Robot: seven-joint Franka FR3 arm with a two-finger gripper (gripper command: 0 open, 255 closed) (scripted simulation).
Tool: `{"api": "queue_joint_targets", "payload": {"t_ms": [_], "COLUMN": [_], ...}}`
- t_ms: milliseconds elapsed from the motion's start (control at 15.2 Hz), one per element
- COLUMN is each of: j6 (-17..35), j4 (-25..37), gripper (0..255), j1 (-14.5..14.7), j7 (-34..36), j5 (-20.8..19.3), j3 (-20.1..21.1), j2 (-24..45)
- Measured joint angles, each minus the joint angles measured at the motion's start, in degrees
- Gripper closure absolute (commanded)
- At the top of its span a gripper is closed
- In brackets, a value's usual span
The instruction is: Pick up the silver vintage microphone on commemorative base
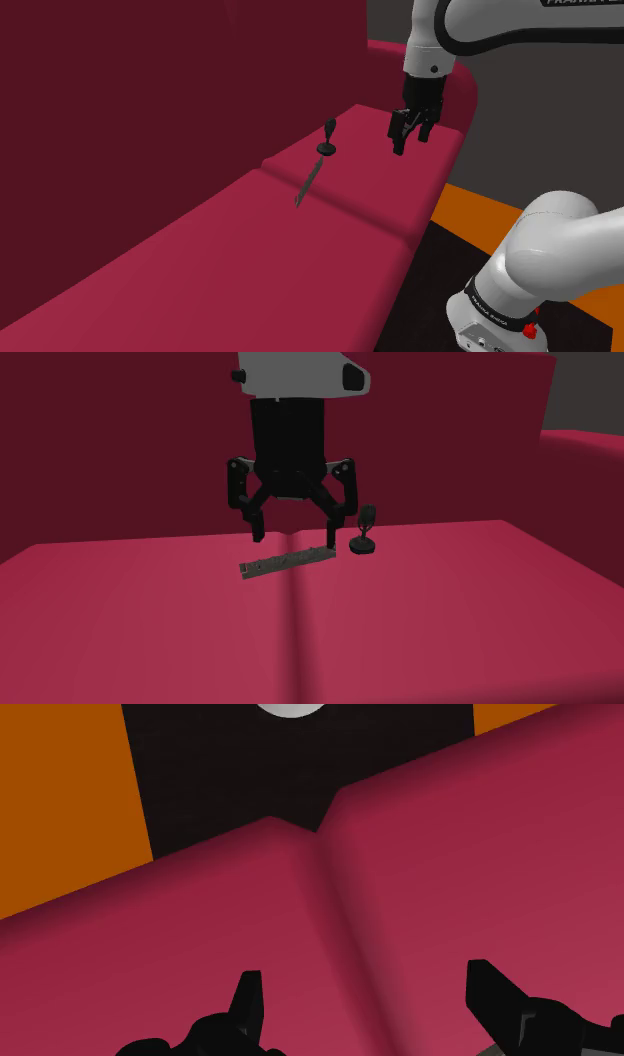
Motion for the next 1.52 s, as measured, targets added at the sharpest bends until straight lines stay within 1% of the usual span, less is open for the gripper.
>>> {"api": "queue_joint_targets", "payload": {"t_ms": [66,198,528,924,1320,1518], "j6": [0.00,2.00,9.97,18.26,24.52,26.58], "j4": [0.00,0.47,2.94,8.12,16.68,21.99], "gripper": [0,0,0,0,0,0], "j1": [0.00,-0.35,-1.44,-2.49,-3.43,-3.75], "j7": [0.00,-0.64,-2.52,-4.38,-6.32,-7.07], "j5": [0.00,-0.65,-2.55,-4.26,-5.24,-5.40], "j3": [0.00,-0.49,-1.90,-3.38,-4.76,-5.20], "j2": [0.00,2.04,10.59,21.59,33.76,39.86]}}
